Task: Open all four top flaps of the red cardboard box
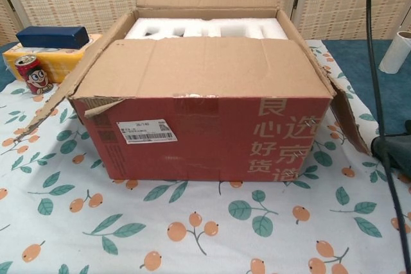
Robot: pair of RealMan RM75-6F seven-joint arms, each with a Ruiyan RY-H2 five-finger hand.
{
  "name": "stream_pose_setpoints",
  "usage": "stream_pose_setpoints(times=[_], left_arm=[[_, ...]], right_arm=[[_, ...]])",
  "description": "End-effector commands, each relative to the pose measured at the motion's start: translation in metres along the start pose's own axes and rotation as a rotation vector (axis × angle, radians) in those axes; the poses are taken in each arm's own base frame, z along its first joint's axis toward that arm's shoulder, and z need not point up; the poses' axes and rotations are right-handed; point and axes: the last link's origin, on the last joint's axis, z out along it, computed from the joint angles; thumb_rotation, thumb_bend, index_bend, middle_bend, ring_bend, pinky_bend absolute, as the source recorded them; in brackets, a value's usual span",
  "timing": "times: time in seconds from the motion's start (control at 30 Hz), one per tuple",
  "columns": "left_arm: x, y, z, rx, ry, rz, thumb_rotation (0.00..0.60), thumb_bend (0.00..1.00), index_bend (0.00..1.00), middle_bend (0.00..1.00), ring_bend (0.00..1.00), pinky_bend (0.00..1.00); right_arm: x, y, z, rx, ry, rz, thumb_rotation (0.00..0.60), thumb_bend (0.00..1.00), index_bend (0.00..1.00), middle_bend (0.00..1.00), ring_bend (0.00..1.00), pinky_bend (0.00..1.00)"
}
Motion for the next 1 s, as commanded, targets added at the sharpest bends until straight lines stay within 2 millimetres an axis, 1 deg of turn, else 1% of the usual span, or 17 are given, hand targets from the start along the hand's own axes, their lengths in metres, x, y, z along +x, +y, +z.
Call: stream_pose_setpoints(times=[0.03, 0.13, 0.23, 0.27, 0.33, 0.4, 0.47, 0.5, 0.57, 0.67, 0.73, 0.9, 1.0], left_arm=[[-0.003, 0.0, 0.002, 0.008, -0.006, 0.011, 0.6, 0.44, 0.0, 0.0, 0.0, 0.0], [-0.003, 0.001, 0.002, 0.005, -0.002, 0.016, 0.6, 0.44, 0.0, 0.0, 0.0, 0.0], [-0.004, 0.002, 0.001, 0.001, -0.003, 0.022, 0.6, 0.44, 0.0, 0.0, 0.0, 0.0], [-0.005, 0.003, 0.001, -0.001, -0.003, 0.026, 0.6, 0.44, 0.0, 0.0, 0.0, 0.0], [-0.006, 0.005, 0.001, -0.005, -0.006, 0.033, 0.6, 0.44, 0.0, 0.0, 0.0, 0.0], [-0.007, 0.007, 0.0, -0.009, -0.012, 0.042, 0.6, 0.44, 0.0, 0.0, 0.0, 0.0], [-0.009, 0.009, 0.0, -0.016, -0.019, 0.05, 0.6, 0.44, 0.0, 0.0, 0.0, 0.0], [-0.009, 0.01, 0.0, -0.018, -0.02, 0.051, 0.6, 0.44, 0.0, 0.0, 0.0, 0.0], [-0.009, 0.011, -0.001, -0.021, -0.019, 0.051, 0.6, 0.44, 0.0, 0.0, 0.0, 0.0], [-0.008, 0.011, -0.002, -0.023, -0.013, 0.047, 0.6, 0.44, 0.0, 0.0, 0.0, 0.0], [-0.007, 0.011, -0.002, -0.026, -0.008, 0.044, 0.6, 0.44, 0.0, 0.0, 0.0, 0.0], [-0.006, 0.012, -0.004, -0.034, -0.007, 0.045, 0.6, 0.44, 0.0, 0.0, 0.0, 0.0], [-0.006, 0.013, -0.005, -0.035, -0.004, 0.044, 0.6, 0.44, 0.0, 0.0, 0.0, 0.0]], right_arm=[[-0.021, -0.019, 0.001, 0.067, -0.134, 0.196, 0.6, 0.36, 0.0, 0.0, 0.0, 0.0], [-0.016, -0.011, -0.012, 0.141, -0.17, 0.251, 0.6, 0.37, 0.0, 0.0, 0.0, 0.0], [-0.005, 0.001, -0.041, 0.228, -0.243, 0.318, 0.6, 0.36, 0.0, 0.0, 0.0, 0.0], [0.0, 0.005, -0.055, 0.255, -0.279, 0.347, 0.6, 0.36, 0.0, 0.0, 0.0, 0.0], [0.008, 0.01, -0.076, 0.287, -0.321, 0.379, 0.6, 0.36, 0.0, 0.0, 0.0, 0.0], [0.014, 0.013, -0.098, 0.311, -0.364, 0.426, 0.6, 0.36, 0.0, 0.0, 0.0, 0.03], [0.018, 0.014, -0.117, 0.327, -0.421, 0.461, 0.6, 0.36, 0.0, 0.0, 0.0, 0.09], [0.02, 0.015, -0.124, 0.332, -0.439, 0.473, 0.6, 0.36, 0.0, 0.0, 0.01, 0.11], [0.023, 0.015, -0.138, 0.343, -0.483, 0.497, 0.6, 0.36, 0.0, 0.0, 0.02, 0.12], [0.025, 0.014, -0.154, 0.361, -0.527, 0.516, 0.6, 0.36, 0.0, 0.0, 0.02, 0.12], [0.025, 0.014, -0.162, 0.368, -0.548, 0.524, 0.6, 0.36, 0.0, 0.0, 0.03, 0.13], [0.015, 0.013, -0.174, 0.354, -0.644, 0.576, 0.6, 0.36, 0.0, 0.0, 0.03, 0.19], [0.006, 0.01, -0.179, 0.308, -0.753, 0.692, 0.6, 0.37, 0.0, 0.0, 0.03, 0.2]])
